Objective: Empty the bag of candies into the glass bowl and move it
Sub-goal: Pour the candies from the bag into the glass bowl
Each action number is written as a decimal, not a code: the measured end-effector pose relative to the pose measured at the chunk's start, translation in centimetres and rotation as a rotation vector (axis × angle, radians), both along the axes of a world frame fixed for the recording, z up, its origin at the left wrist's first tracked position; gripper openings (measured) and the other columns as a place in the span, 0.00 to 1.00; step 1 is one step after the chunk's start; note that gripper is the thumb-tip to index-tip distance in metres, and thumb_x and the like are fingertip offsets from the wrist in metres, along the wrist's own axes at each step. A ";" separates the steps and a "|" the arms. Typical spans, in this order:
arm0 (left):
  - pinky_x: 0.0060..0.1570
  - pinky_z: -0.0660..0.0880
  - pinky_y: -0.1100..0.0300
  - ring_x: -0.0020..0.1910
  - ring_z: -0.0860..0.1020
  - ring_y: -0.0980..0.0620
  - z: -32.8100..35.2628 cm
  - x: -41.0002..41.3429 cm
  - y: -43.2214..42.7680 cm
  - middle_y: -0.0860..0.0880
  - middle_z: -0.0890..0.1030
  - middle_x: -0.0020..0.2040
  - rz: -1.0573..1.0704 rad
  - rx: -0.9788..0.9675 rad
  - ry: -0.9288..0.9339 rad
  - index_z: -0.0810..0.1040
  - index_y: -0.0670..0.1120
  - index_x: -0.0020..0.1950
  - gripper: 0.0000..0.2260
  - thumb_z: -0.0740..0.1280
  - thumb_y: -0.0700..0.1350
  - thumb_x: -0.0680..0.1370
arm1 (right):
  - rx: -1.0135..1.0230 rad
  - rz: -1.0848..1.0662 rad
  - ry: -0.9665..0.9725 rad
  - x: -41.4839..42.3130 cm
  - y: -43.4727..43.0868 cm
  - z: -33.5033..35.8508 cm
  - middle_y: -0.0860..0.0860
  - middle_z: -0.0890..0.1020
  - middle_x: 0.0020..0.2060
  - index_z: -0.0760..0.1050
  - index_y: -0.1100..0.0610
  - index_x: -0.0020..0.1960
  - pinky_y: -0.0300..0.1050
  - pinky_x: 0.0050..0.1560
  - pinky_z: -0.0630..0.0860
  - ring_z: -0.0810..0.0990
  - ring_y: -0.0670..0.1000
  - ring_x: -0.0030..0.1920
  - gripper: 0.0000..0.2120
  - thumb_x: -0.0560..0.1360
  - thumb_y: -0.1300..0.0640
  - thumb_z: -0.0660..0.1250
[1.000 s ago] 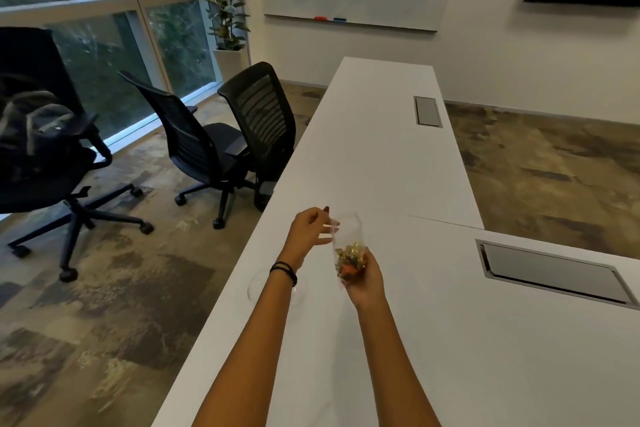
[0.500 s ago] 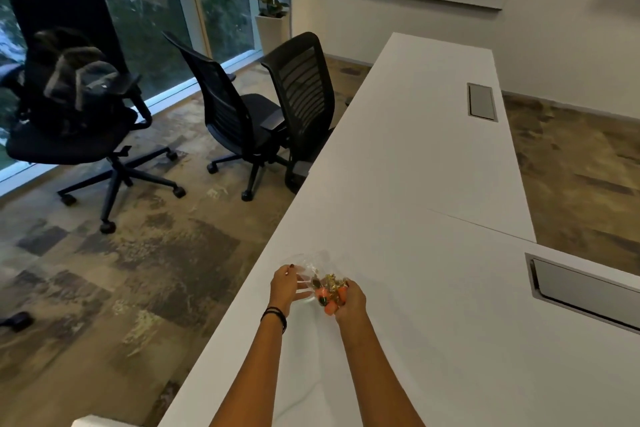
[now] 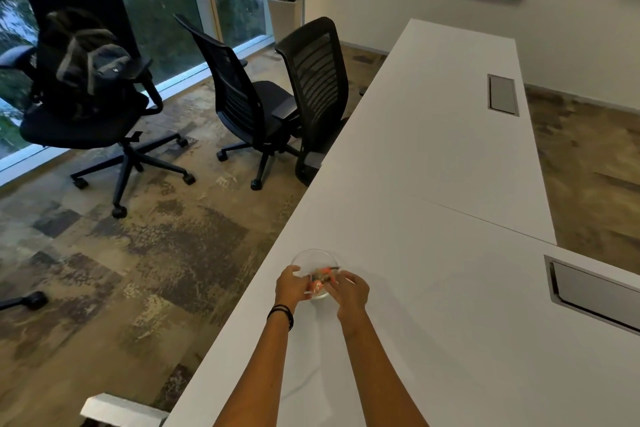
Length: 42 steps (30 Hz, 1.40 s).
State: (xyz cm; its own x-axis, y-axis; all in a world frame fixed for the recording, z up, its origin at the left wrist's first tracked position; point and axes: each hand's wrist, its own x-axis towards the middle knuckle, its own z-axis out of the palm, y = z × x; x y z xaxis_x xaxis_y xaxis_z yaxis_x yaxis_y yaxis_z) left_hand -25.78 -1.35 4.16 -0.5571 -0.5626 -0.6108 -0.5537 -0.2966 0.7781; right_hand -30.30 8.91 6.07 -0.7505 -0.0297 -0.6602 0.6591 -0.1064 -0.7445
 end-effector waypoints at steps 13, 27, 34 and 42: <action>0.39 0.81 0.53 0.46 0.79 0.42 0.6 0.5 -1.2 0.36 0.79 0.53 -0.007 0.006 0.037 0.73 0.37 0.62 0.13 0.60 0.38 0.79 | 0.105 0.069 0.118 -0.9 -1.5 1.0 0.61 0.81 0.40 0.79 0.67 0.40 0.56 0.51 0.81 0.82 0.60 0.42 0.04 0.70 0.72 0.66; 0.42 0.82 0.52 0.43 0.83 0.43 2.3 0.4 -0.8 0.37 0.81 0.55 -0.079 0.313 0.170 0.61 0.48 0.69 0.19 0.54 0.54 0.81 | -0.044 0.056 0.148 -1.4 -1.3 4.9 0.61 0.82 0.45 0.78 0.69 0.49 0.40 0.36 0.80 0.82 0.56 0.42 0.07 0.72 0.70 0.66; 0.54 0.79 0.50 0.53 0.80 0.42 2.9 0.8 -0.8 0.39 0.77 0.62 -0.017 0.430 0.263 0.64 0.44 0.71 0.23 0.63 0.51 0.79 | 0.038 0.265 0.307 -0.2 1.3 4.9 0.57 0.81 0.39 0.80 0.62 0.39 0.44 0.46 0.80 0.80 0.53 0.41 0.04 0.69 0.69 0.70; 0.54 0.78 0.49 0.58 0.77 0.41 3.4 1.6 1.9 0.40 0.73 0.65 0.080 0.243 0.291 0.60 0.46 0.73 0.32 0.71 0.43 0.74 | 0.017 0.259 0.292 1.8 5.6 4.1 0.61 0.79 0.41 0.78 0.65 0.41 0.38 0.41 0.81 0.79 0.56 0.43 0.02 0.71 0.70 0.68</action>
